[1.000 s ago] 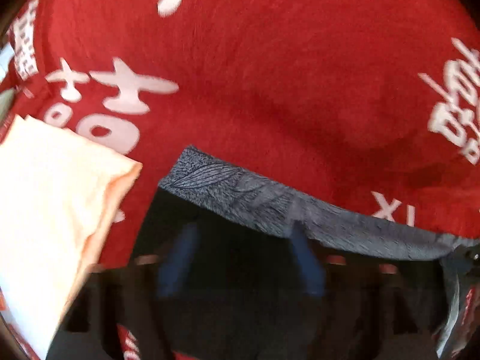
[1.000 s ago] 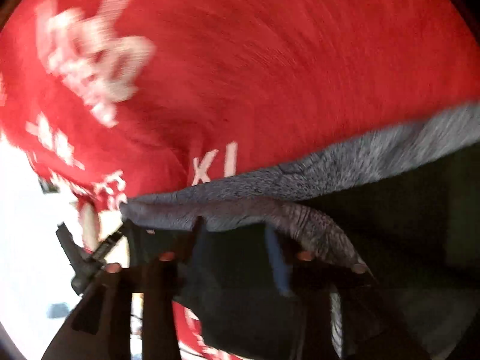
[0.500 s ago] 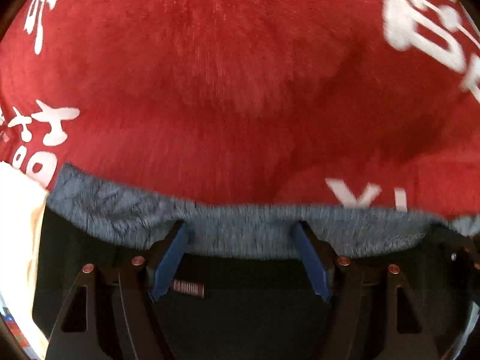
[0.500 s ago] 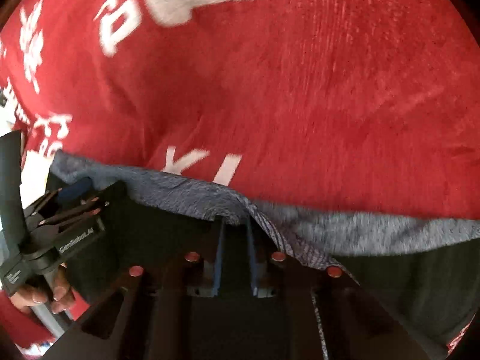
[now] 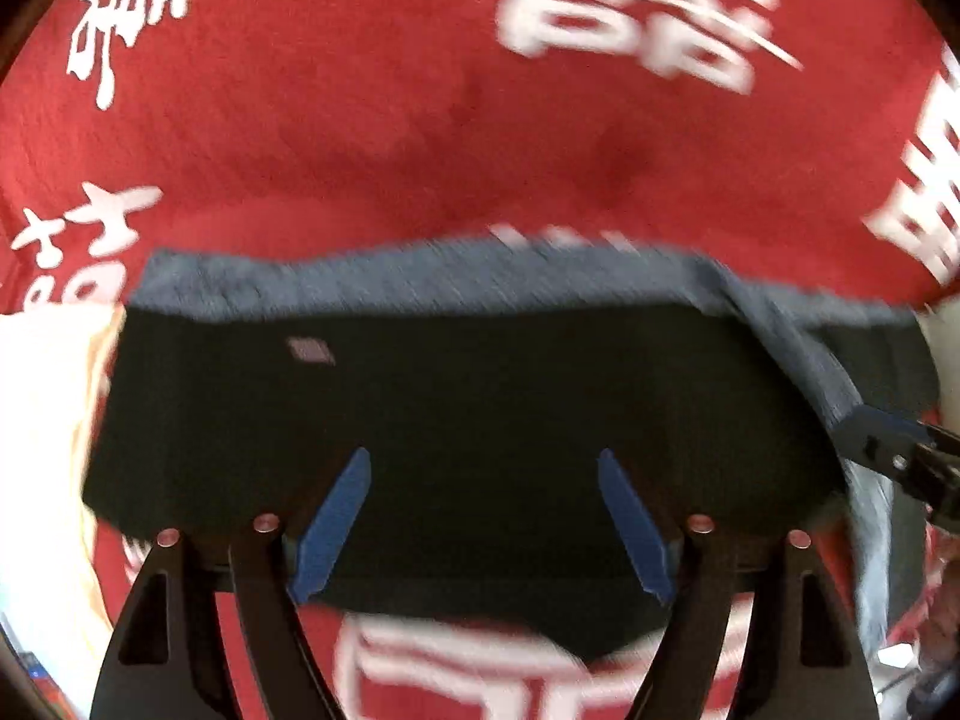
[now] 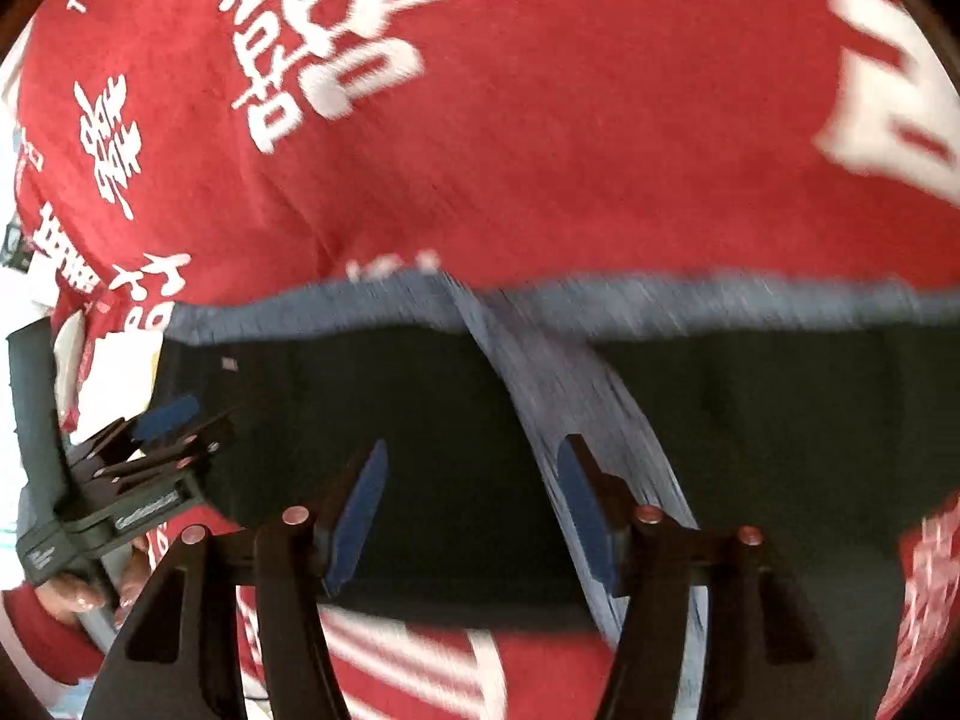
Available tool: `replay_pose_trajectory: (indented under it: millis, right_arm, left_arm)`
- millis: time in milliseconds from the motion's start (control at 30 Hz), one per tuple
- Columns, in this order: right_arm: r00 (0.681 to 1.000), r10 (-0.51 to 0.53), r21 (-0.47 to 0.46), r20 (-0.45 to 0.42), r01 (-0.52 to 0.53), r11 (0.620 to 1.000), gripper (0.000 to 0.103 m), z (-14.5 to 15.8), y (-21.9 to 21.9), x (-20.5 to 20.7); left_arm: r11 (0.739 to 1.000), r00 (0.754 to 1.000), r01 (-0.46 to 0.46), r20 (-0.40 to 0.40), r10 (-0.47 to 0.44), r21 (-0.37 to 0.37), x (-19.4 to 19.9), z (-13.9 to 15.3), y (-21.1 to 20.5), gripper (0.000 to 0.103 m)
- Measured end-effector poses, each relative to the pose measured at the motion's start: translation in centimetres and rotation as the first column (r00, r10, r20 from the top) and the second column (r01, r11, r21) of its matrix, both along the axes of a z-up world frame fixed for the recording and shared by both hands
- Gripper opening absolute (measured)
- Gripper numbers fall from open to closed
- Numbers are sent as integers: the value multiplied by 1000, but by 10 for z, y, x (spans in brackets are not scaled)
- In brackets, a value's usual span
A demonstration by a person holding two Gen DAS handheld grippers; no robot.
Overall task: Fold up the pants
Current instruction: 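Fold the held trim edge over the trousers and open both tools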
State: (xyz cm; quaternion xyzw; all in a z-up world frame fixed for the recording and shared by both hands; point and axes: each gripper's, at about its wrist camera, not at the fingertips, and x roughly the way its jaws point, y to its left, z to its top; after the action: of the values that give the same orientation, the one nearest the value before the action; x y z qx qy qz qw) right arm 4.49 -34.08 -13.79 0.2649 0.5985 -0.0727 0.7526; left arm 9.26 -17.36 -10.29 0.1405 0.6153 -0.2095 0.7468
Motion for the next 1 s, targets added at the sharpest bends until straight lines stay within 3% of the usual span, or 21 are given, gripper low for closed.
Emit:
replay_pose_trajectory:
  millis: [267,600,700,1000]
  right_arm:
    - [984,-164,-37,-72,162,986,63,15,-22,-120]
    - [913,-394,-124,-104,381,916,64,30,-7,-246]
    - [902,-419,-122,-102,407,905,65,26,-3,-274]
    - [806,-589,-49,-68,587,808,65,7,-23,-333]
  left_arm:
    - [995,990,100,-93,-101,-24,-95,17,-14,79]
    - [983,984,157,-72,-164,-100,-142,23,-4,80]
    - [980,988,147,-34,-153,-131,-152,26,4,101]
    - [978,986,160,-24,-165,-132,-180,36,18,101]
